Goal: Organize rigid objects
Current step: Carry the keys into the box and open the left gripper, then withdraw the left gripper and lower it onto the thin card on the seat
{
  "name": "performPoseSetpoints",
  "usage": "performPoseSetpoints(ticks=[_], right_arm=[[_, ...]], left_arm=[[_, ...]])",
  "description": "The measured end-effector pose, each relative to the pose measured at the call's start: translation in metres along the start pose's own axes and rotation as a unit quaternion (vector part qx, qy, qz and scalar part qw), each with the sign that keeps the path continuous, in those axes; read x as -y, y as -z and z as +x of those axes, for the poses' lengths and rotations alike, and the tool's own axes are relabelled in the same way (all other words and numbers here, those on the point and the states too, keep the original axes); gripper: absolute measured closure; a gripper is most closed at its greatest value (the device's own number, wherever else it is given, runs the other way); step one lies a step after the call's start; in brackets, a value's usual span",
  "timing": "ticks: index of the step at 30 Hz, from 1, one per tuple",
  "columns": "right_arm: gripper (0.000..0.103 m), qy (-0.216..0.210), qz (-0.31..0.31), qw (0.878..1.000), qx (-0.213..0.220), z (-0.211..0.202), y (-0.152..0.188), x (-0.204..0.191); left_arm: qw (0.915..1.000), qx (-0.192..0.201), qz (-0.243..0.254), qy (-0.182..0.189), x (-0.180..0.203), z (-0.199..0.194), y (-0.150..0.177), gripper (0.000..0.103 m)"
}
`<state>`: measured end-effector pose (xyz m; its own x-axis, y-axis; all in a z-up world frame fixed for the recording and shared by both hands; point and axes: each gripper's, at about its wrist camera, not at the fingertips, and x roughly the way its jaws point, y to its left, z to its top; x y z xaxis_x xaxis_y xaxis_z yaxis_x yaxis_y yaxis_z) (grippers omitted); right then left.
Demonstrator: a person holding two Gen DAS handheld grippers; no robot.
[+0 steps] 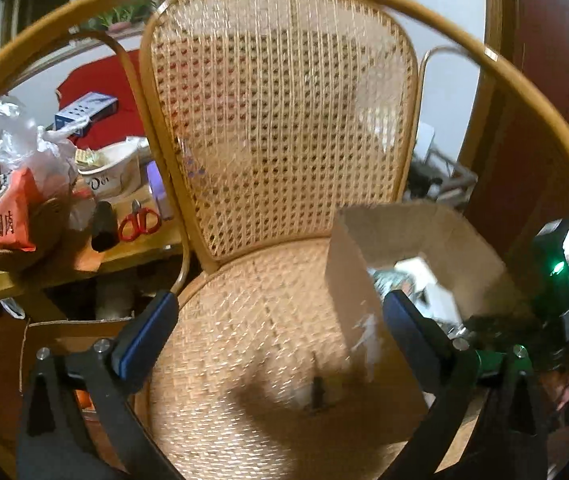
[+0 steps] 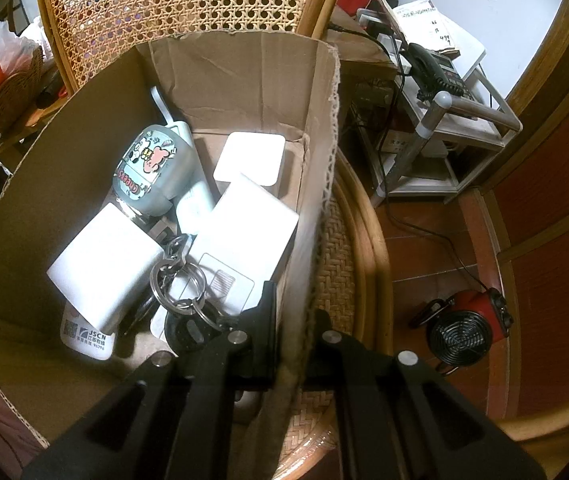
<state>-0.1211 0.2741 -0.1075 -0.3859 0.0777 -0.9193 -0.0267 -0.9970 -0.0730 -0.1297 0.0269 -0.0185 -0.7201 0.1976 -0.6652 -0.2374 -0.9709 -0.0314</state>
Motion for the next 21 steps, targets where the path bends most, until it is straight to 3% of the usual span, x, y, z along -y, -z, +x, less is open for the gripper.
performPoseSetpoints(ticks=[6,15,21], right_arm=[[0.095,0.000,0.000,1.000,0.000,0.001,0.000,0.000],[0.095,0.000,0.000,1.000,-0.001,0.001,0.000,0.000],[0.095,0.000,-0.001,1.000,-0.001,0.002,0.001,0.000]], left_arm=[[0.9990,-0.035,0.026,-0.011,-0.004,0.023,0.014,0.002],[0.9954,-0.089,0.015,0.032,-0.011,0.058,0.040,0.002],[0.9941,-0.097,0.002,0.050,-0.008,0.081,0.046,0.002]])
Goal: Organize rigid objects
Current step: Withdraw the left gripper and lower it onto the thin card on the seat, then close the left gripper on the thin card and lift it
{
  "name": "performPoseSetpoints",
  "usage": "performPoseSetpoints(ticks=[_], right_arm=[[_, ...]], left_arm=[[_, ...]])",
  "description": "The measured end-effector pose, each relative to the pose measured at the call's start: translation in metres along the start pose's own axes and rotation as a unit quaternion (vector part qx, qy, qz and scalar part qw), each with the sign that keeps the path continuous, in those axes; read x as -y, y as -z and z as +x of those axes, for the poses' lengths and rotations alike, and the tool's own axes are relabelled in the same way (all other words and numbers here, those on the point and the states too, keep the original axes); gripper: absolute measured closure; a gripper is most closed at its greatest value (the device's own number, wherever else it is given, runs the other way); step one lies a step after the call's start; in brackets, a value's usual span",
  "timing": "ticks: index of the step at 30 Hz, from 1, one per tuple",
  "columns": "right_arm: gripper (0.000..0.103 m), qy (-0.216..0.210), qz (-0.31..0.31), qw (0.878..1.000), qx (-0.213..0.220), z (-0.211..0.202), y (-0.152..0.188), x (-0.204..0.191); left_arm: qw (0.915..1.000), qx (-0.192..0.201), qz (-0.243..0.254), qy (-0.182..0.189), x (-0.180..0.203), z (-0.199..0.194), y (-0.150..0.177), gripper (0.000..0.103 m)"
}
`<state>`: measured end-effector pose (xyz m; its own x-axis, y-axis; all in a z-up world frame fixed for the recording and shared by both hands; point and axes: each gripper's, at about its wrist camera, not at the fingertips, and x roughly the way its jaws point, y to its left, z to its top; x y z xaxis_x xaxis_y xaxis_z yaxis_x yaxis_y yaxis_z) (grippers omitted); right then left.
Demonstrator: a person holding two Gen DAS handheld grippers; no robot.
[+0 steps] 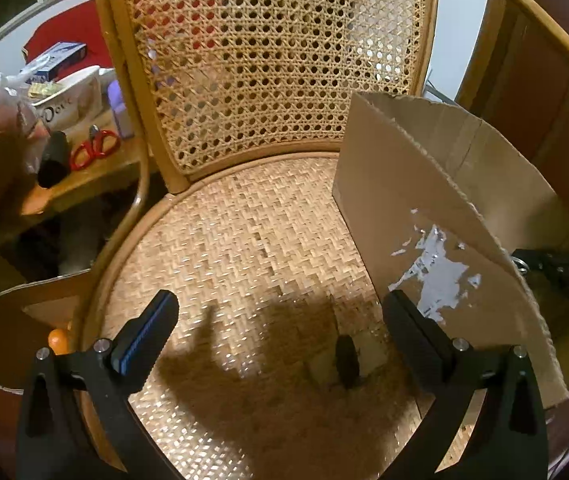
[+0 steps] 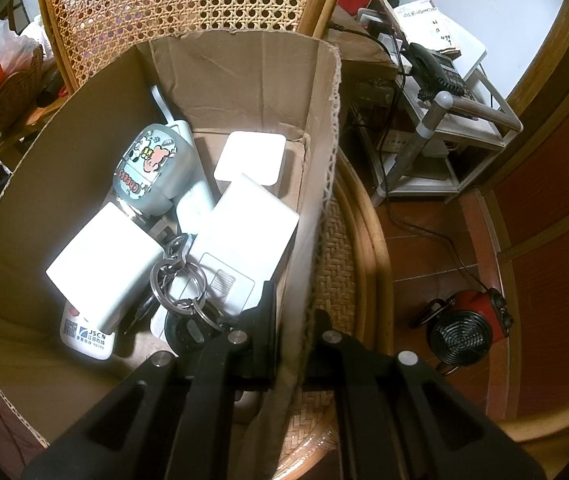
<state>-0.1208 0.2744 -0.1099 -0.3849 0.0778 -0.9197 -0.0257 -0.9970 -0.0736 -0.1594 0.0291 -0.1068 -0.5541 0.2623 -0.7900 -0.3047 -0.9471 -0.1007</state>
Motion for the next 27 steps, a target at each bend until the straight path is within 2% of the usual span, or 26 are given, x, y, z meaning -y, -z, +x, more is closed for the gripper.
performPoseSetpoints(ticks=[4,8,11,14,16,17,19,20,21,23,27], right_arm=[[0.095,-0.001,-0.001,1.000,-0.001,0.000,0.000,0.000],[0.095,0.000,-0.001,1.000,-0.001,0.000,0.000,0.000],[0.095,0.000,-0.001,1.000,-0.001,0.001,0.000,-0.001],[0.095,-0.001,-0.004,1.000,-0.002,0.002,0.001,-0.002],[0.095,0.000,-0.005,1.000,-0.002,0.002,0.001,-0.002],[0.095,0.000,-0.005,1.000,-0.002,0.002,0.001,-0.002],[0.095,0.000,-0.004,1.000,-0.002,0.002,0.001,-0.002],[0.095,0.000,-0.004,1.000,-0.002,0.002,0.001,-0.002],[0.095,-0.001,-0.004,1.000,-0.002,0.003,0.001,-0.002],[0.095,0.000,-0.005,1.000,-0.002,0.002,0.001,-0.002],[0.095,0.000,-0.005,1.000,-0.002,0.002,0.001,-0.002]], left_arm=[[0.9997,0.013,-0.018,0.006,-0.004,0.008,-0.001,0.002],[0.9985,-0.003,-0.038,0.041,-0.009,0.020,0.000,0.003],[0.9990,-0.019,-0.023,0.032,-0.009,0.024,0.003,0.003],[0.9988,-0.028,-0.008,0.039,-0.006,0.026,0.010,0.004],[0.9985,-0.033,0.013,0.041,0.001,0.029,0.016,0.014],[0.9986,-0.030,0.037,0.023,0.008,0.028,0.019,0.024],[0.9977,-0.027,0.052,0.033,0.013,0.025,0.022,0.050],[0.9972,-0.036,0.052,0.039,0.015,0.023,0.021,0.073],[0.9968,-0.042,0.055,0.040,0.017,0.022,0.021,0.091],[0.9954,-0.059,0.054,0.052,0.017,0.020,0.022,0.097],[0.9949,-0.072,0.012,0.069,0.009,0.017,0.025,0.097]])
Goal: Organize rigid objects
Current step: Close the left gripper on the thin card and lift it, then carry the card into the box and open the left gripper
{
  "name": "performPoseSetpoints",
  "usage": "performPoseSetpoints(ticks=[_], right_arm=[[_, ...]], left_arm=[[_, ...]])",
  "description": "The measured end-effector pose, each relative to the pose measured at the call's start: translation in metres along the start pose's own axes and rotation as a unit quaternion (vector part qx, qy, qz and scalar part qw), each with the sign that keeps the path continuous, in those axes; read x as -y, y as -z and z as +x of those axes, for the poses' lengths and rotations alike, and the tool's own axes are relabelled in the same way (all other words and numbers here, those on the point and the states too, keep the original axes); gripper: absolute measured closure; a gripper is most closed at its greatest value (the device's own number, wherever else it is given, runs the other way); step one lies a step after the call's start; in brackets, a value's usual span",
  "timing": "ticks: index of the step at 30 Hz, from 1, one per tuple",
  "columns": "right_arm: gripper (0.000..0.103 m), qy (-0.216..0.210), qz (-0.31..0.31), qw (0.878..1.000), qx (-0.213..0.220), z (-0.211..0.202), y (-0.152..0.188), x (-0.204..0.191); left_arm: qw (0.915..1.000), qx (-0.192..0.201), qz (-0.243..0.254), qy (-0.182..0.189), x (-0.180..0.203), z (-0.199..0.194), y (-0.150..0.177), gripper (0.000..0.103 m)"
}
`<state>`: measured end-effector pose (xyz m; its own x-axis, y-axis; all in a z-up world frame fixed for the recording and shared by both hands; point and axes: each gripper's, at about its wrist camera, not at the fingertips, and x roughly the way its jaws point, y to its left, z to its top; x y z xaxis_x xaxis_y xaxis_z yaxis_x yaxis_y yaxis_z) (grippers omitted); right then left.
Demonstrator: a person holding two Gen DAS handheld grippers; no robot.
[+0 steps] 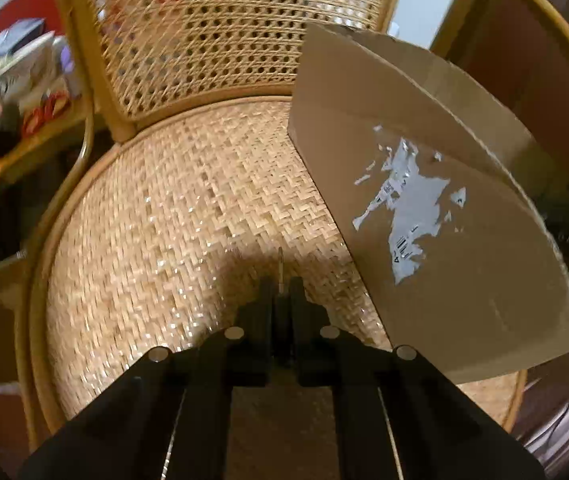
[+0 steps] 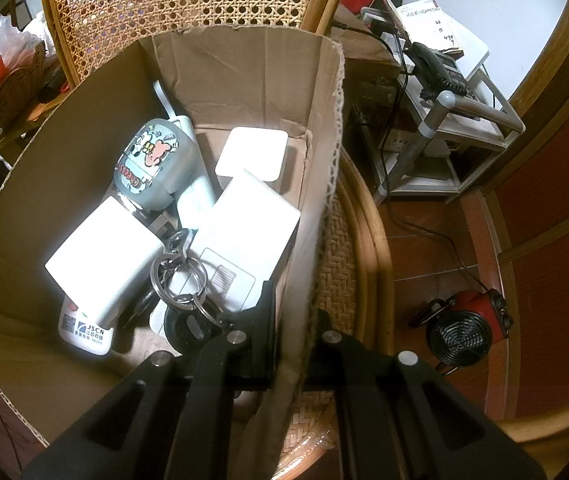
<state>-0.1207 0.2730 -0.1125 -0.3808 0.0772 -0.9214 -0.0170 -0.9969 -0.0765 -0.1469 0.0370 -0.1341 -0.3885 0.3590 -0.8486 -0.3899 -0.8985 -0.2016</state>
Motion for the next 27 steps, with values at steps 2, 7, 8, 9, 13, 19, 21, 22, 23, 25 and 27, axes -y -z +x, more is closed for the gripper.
performPoseSetpoints(ticks=[2,7,8,9,13,19,21,22,23,25,27], right_arm=[[0.095,0.000,0.000,1.000,0.000,0.000,0.000,0.000],[0.095,0.000,-0.001,1.000,0.000,0.000,0.000,0.000],[0.095,0.000,-0.001,1.000,0.000,0.000,0.000,0.000],[0.095,0.000,-0.001,1.000,0.000,0.000,0.000,0.000],[0.095,-0.001,0.001,1.000,-0.001,0.001,0.001,0.000],[0.095,-0.001,0.000,1.000,-0.001,0.002,0.003,0.001],[0.095,-0.001,0.001,1.000,-0.001,0.002,0.004,0.000],[0.095,-0.001,0.000,1.000,-0.001,0.002,0.004,0.000],[0.095,-0.001,0.001,1.000,-0.001,0.002,0.003,0.000],[0.095,-0.001,0.001,1.000,-0.001,0.002,0.003,0.001],[0.095,-0.002,0.003,1.000,-0.002,0.003,0.003,0.001]], left_arm=[[0.9999,0.004,-0.002,-0.009,0.000,-0.003,0.003,0.097],[0.9996,0.025,0.012,-0.004,0.005,-0.019,0.005,0.097],[0.9994,0.030,0.017,-0.003,0.007,-0.023,0.006,0.097],[0.9990,0.037,0.024,-0.008,0.010,-0.029,0.007,0.097],[0.9973,0.065,0.025,-0.022,0.012,-0.048,0.008,0.097],[0.9927,0.112,0.003,-0.043,0.007,-0.080,0.003,0.097],[0.9895,0.132,0.012,-0.059,0.010,-0.092,-0.001,0.097],[0.9882,0.140,0.010,-0.061,0.010,-0.096,-0.001,0.097],[0.9861,0.154,0.003,-0.061,0.009,-0.103,-0.004,0.097],[0.9816,0.182,-0.011,-0.057,0.007,-0.117,-0.009,0.097],[0.9763,0.208,-0.021,-0.054,0.009,-0.133,-0.015,0.097]])
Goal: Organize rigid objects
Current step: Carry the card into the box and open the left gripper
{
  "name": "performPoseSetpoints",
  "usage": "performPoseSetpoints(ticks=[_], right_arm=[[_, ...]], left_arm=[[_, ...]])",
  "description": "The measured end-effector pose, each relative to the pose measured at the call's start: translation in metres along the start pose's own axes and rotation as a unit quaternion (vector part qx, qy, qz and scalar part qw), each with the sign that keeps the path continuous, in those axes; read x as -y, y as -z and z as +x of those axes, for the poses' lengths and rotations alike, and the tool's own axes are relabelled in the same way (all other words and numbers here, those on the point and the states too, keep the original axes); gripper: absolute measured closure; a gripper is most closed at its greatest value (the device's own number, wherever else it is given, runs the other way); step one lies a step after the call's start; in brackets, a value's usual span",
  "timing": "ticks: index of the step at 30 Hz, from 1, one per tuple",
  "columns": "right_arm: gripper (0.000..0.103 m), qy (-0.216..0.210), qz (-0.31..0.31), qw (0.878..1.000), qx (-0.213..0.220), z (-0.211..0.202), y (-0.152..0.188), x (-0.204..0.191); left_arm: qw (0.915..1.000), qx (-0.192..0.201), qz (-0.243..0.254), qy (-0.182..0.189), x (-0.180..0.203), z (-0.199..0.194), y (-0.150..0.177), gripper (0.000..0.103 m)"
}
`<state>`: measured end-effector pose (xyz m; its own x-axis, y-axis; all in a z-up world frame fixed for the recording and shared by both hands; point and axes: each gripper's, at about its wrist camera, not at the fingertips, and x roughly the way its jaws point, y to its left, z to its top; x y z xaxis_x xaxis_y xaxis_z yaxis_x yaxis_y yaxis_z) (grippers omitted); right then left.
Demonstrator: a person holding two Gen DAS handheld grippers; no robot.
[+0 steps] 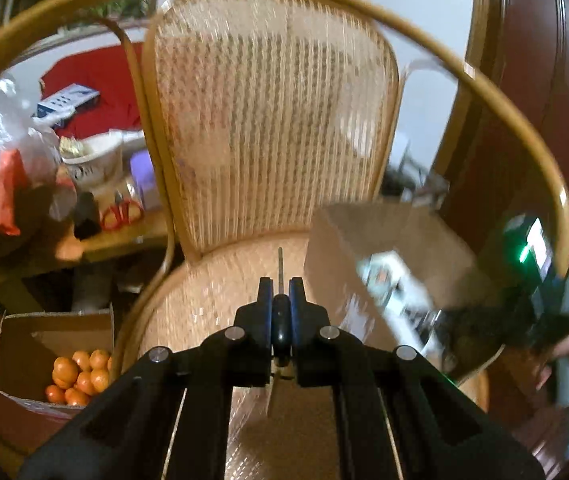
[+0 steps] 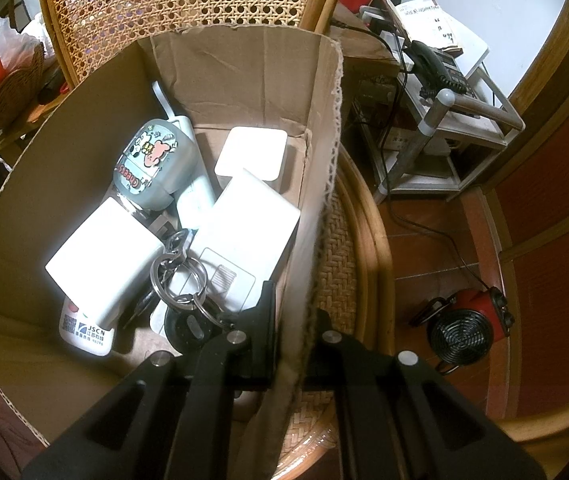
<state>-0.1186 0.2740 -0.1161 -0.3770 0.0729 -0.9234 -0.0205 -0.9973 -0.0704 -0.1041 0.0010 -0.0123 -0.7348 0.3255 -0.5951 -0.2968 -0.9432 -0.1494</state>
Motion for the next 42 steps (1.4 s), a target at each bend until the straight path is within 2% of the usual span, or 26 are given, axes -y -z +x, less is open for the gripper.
performPoseSetpoints(ticks=[6,9,12,14,18,24,29,34,38,40,42], right_arm=[[0.095,-0.001,0.000,1.000,-0.001,-0.001,0.000,0.002],[0.095,0.000,0.001,1.000,-0.001,-0.001,0.000,0.001],[0.095,0.000,0.002,1.000,-0.002,-0.002,0.000,0.001],[0.095,-0.001,0.002,1.000,-0.002,-0.002,0.000,0.001],[0.095,-0.001,0.001,1.000,-0.002,-0.002,0.000,0.002],[0.095,-0.002,0.000,1.000,-0.003,-0.002,0.001,0.002],[0.095,-0.003,0.000,1.000,-0.003,-0.002,0.001,0.002],[0.095,-0.004,0.000,1.000,-0.003,-0.002,0.001,0.001],[0.095,-0.004,0.001,1.000,-0.003,-0.002,0.000,0.002],[0.095,-0.004,0.000,1.000,-0.004,-0.002,0.000,0.002],[0.095,-0.005,0.002,1.000,-0.004,-0.002,0.000,0.002]], left_arm=[[0.9977,0.059,0.027,-0.016,0.027,-0.028,-0.027,0.097],[0.9963,0.072,0.042,-0.023,0.046,-0.031,-0.034,0.097],[0.9959,0.076,0.048,-0.015,0.064,-0.030,-0.038,0.097],[0.9964,0.069,0.050,-0.005,0.075,-0.024,-0.038,0.097],[0.9972,0.038,0.053,0.037,0.094,-0.008,-0.033,0.097],[0.9938,0.004,0.084,0.073,0.126,0.010,-0.016,0.097],[0.9922,-0.024,0.103,0.066,0.138,0.025,-0.005,0.097],[0.9919,-0.047,0.094,0.070,0.133,0.031,0.002,0.095],[0.9936,-0.045,0.092,0.048,0.125,0.030,0.004,0.083],[0.9940,-0.049,0.091,0.037,0.121,0.029,0.004,0.072],[0.9947,-0.050,0.084,0.033,0.114,0.026,0.003,0.053]])
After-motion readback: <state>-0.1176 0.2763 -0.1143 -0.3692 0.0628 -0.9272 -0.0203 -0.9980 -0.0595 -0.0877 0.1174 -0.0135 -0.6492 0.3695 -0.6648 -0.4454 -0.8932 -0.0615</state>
